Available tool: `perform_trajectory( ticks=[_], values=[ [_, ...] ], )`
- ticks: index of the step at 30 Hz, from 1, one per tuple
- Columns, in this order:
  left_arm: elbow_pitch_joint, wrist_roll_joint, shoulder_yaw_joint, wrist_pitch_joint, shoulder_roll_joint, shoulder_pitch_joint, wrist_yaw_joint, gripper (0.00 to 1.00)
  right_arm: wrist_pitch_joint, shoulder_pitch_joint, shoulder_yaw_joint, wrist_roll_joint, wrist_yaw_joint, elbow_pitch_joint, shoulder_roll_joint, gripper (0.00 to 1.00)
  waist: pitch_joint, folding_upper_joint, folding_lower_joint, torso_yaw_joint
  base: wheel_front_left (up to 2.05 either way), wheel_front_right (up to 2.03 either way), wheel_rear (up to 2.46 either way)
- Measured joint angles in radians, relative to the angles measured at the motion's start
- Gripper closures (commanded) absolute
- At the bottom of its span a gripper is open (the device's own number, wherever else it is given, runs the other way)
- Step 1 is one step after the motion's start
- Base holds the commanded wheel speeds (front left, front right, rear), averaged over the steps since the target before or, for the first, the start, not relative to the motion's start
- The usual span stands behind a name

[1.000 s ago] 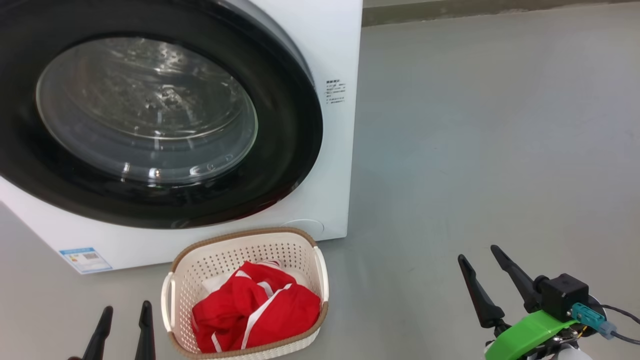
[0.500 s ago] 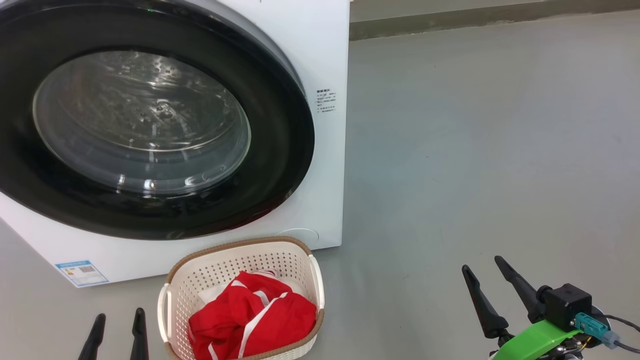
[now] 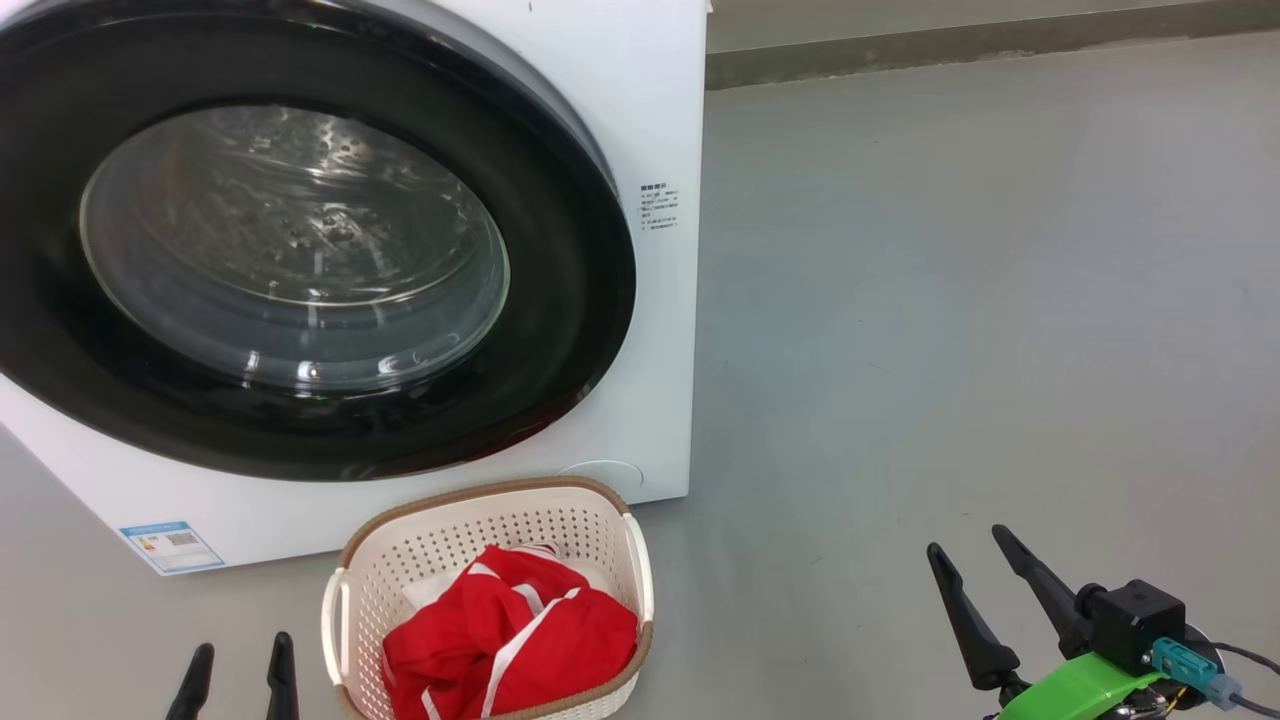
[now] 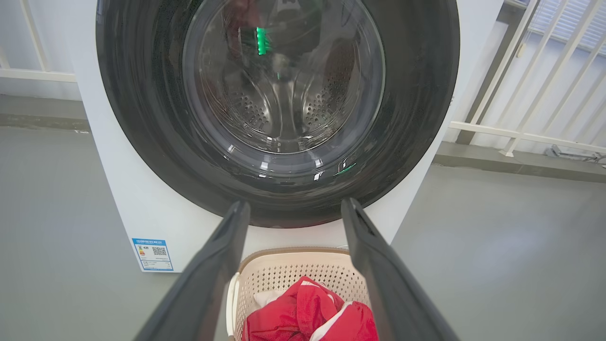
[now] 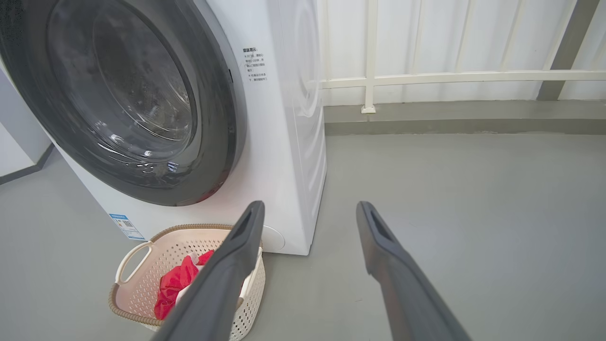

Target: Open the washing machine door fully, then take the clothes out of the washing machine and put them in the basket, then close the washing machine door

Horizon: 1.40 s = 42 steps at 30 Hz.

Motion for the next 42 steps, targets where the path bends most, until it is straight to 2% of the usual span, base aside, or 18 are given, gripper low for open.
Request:
perform_trajectory(
  ticks=[6, 7, 15, 42],
  values=[
    [0.004, 0.007, -0.001, 0.0, -0.001, 0.007, 0.0, 0.0, 0.0, 0.003, 0.0, -0.001, 0.0, 0.002, 0.001, 0.0, 0.0, 0.0, 0.0, 0.004, 0.0, 0.0, 0.0],
    [0.014, 0.007, -0.003, 0.002, -0.003, 0.008, 0.0, 1.0, 0.0, 0.005, 0.001, -0.002, 0.0, 0.013, 0.004, 1.0, 0.0, 0.0, 0.0, 0.004, 0.0, 0.0, 0.0],
    [0.073, -0.013, -0.012, 0.014, -0.035, 0.013, 0.0, 1.0, 0.009, 0.04, 0.002, 0.007, 0.0, 0.071, 0.034, 1.0, 0.0, 0.0, 0.0, 0.006, 0.0, 0.0, 0.0],
    [0.088, -0.303, -0.003, 0.093, -0.035, -0.016, 0.0, 1.0, 0.082, 0.04, -0.049, 0.31, 0.0, 0.054, 0.06, 1.0, 0.003, 0.0, 0.0002, 0.025, 0.0, 0.0, 0.0]
  ],
)
